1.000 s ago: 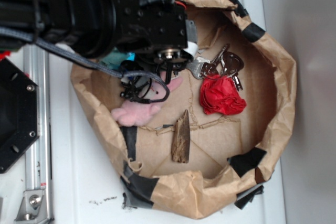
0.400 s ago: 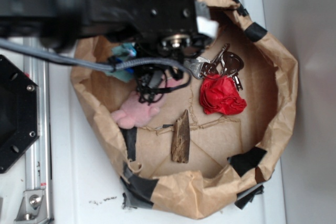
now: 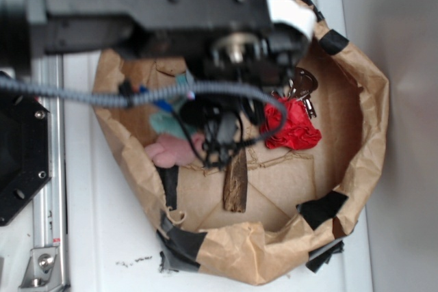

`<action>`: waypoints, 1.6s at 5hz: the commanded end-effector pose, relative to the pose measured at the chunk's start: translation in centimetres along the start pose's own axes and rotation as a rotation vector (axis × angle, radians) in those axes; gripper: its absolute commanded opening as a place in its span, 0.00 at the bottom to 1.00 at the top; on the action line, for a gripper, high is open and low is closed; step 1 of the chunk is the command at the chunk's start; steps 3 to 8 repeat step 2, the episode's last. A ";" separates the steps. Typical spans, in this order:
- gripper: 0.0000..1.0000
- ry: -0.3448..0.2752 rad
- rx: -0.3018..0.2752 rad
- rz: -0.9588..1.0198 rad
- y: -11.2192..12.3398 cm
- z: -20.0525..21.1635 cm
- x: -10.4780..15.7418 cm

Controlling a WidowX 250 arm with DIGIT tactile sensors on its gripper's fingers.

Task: Grab the blue cloth.

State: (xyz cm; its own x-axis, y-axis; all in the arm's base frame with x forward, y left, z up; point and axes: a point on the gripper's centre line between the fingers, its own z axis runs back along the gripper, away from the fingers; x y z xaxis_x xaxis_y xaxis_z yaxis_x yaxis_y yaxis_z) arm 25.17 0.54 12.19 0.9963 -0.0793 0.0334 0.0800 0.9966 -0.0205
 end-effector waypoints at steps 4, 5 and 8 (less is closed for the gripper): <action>0.00 -0.151 -0.017 0.019 -2.3 -0.6 2.1; 0.00 -0.151 -0.017 0.019 -2.3 -0.6 2.1; 0.00 -0.151 -0.017 0.019 -2.3 -0.6 2.1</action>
